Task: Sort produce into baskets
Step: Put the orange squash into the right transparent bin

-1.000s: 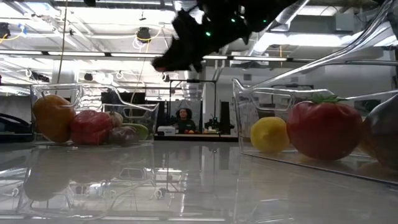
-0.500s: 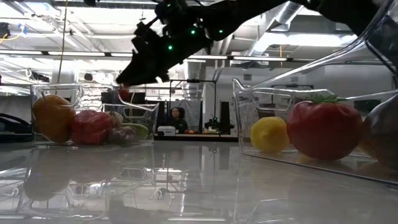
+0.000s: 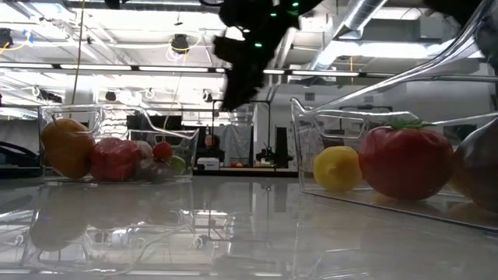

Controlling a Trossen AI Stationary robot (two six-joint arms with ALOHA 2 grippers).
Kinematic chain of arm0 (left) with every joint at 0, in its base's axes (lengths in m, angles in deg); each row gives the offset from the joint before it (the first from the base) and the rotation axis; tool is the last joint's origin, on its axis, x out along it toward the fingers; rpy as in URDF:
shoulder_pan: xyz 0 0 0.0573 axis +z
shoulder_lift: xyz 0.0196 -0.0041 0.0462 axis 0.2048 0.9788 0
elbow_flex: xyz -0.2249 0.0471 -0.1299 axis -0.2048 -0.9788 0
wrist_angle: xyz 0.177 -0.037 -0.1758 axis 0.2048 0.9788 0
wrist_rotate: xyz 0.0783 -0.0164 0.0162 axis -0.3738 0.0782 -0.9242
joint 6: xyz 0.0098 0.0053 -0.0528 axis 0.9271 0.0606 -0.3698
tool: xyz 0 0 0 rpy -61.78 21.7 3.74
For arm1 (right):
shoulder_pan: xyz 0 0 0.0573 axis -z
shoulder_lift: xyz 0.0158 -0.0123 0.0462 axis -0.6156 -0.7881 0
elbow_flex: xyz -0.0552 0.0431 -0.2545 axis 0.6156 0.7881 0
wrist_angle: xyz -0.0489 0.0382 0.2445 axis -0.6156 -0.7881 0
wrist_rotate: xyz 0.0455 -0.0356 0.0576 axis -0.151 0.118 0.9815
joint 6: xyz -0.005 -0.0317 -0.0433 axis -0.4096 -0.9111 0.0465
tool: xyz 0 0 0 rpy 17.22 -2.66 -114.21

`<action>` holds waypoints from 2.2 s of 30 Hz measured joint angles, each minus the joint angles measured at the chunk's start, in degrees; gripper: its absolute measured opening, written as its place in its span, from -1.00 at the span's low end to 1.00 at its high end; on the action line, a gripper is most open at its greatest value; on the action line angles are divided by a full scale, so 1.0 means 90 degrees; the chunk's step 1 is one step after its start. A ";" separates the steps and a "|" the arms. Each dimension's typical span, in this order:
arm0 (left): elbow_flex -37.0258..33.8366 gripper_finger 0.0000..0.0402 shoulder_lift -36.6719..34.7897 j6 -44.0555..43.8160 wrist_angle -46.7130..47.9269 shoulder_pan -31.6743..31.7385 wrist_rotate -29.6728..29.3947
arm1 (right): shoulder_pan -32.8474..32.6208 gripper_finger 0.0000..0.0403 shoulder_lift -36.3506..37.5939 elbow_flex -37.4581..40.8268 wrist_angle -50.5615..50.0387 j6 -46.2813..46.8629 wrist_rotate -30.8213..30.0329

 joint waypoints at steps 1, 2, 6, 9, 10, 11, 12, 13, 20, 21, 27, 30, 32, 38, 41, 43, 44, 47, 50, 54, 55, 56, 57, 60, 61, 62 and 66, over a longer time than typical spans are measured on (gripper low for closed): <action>0.0000 0.32 0.0000 -0.0003 0.0000 0.0000 0.0000 | -0.0013 0.56 0.0184 0.0289 -0.0082 0.0032 -0.0228; 0.0000 0.32 0.0000 -0.0017 0.0000 0.0000 0.0000 | -0.0043 0.56 0.0392 0.0618 -0.0085 0.0093 -0.0489; 0.0000 0.32 0.0000 -0.0067 0.0002 0.0000 0.0000 | -0.0117 0.56 0.1399 0.2342 0.0252 0.0462 -0.1260; 0.0000 0.32 0.0002 -0.0070 -0.0001 0.0000 0.0000 | -0.0106 0.56 0.2237 0.3762 0.0795 0.0826 -0.1376; 0.0000 0.32 0.0002 -0.0070 -0.0003 0.0000 0.0000 | -0.0102 0.56 0.2516 0.4178 0.0915 0.0925 -0.1381; 0.0000 0.32 0.0002 -0.0070 -0.0008 0.0000 0.0000 | -0.0092 0.57 0.2790 0.4558 0.1009 0.1007 -0.1394; 0.0000 0.32 0.0004 -0.0070 -0.0024 0.0000 0.0000 | -0.0081 0.57 0.3075 0.4890 0.1044 0.1107 -0.1420; 0.0000 0.32 0.0005 -0.0072 -0.0046 0.0000 -0.0002 | -0.0036 0.59 0.3358 0.5176 0.1016 0.1212 -0.1445; 0.0000 0.32 0.0005 -0.0152 -0.0124 0.0000 -0.0002 | 0.0317 0.86 0.4871 0.6596 0.0692 0.1811 -0.1459; 0.0000 0.32 0.0002 -0.0166 -0.0124 0.0000 -0.0002 | 0.0374 0.92 0.4989 0.6714 0.0593 0.1897 -0.1448; 0.0000 0.32 0.0002 -0.0165 -0.0121 0.0000 -0.0002 | 0.0495 0.90 0.5118 0.7086 0.0055 0.2291 -0.1506; 0.0000 0.32 0.0005 -0.0129 -0.0119 -0.0002 -0.0002 | 0.0428 0.89 0.4969 0.7089 -0.0263 0.2600 -0.2076; 0.0000 0.32 0.0004 -0.0117 -0.0119 -0.0001 -0.0002 | 0.0335 0.89 0.4878 0.7089 -0.0436 0.2746 -0.2477; 0.0000 0.32 0.0004 -0.0114 -0.0115 -0.0002 -0.0002 | 0.0047 0.89 0.4410 0.7089 -0.0636 0.3077 -0.3104; 0.0000 0.32 0.0005 -0.0114 -0.0068 0.0000 -0.0002 | 0.0081 0.89 0.4001 0.7104 -0.0625 0.3198 -0.3068; 0.0000 0.32 0.0005 -0.0119 -0.0047 -0.0002 -0.0002 | 0.0086 0.89 0.3680 0.7104 -0.0628 0.3211 -0.3097; 0.0000 0.32 0.0005 -0.0119 -0.0047 -0.0002 -0.0002 | 0.0101 0.89 0.3522 0.7104 -0.0632 0.3218 -0.3146; 0.0000 0.32 0.0005 -0.0121 -0.0047 -0.0002 -0.0002 | 0.0194 0.85 0.3080 0.7068 -0.0531 0.3323 -0.3090; 0.0000 0.32 0.0003 -0.0121 -0.0047 0.0000 -0.0002 | 0.0280 0.76 0.2812 0.7062 -0.0536 0.3336 -0.3129; 0.0000 0.32 0.0005 -0.0107 -0.0048 -0.0002 -0.0002 | 0.0301 0.56 0.2762 0.7052 -0.0533 0.3334 -0.3289; 0.0000 0.32 0.0005 -0.0079 -0.0049 -0.0002 -0.0002 | 0.0309 0.52 0.2811 0.7039 -0.0546 0.3332 -0.3312; 0.0000 0.32 0.0005 -0.0072 -0.0049 -0.0002 -0.0002 | 0.0312 0.51 0.2855 0.7023 -0.0575 0.3332 -0.3309; 0.0000 0.32 0.0002 -0.0070 -0.0049 -0.0002 -0.0002 | 0.0314 0.51 0.2922 0.6991 -0.0654 0.3323 -0.3256; 0.0000 0.32 0.0005 -0.0073 -0.0049 -0.0002 -0.0003 | 0.0206 0.52 0.3258 0.6777 -0.0877 0.3318 -0.3013; 0.0000 0.32 0.0005 -0.0073 -0.0049 -0.0002 -0.0002 | 0.0148 0.54 0.3441 0.6660 -0.0915 0.3320 -0.2833; 0.0000 0.32 0.0003 -0.0073 -0.0049 -0.0002 -0.0002 | 0.0069 0.57 0.3607 0.6544 -0.0924 0.3353 -0.2596; 0.0000 0.32 0.0004 -0.0073 -0.0049 -0.0002 -0.0002 | -0.0441 0.62 0.4310 0.6057 -0.0966 0.3383 -0.1471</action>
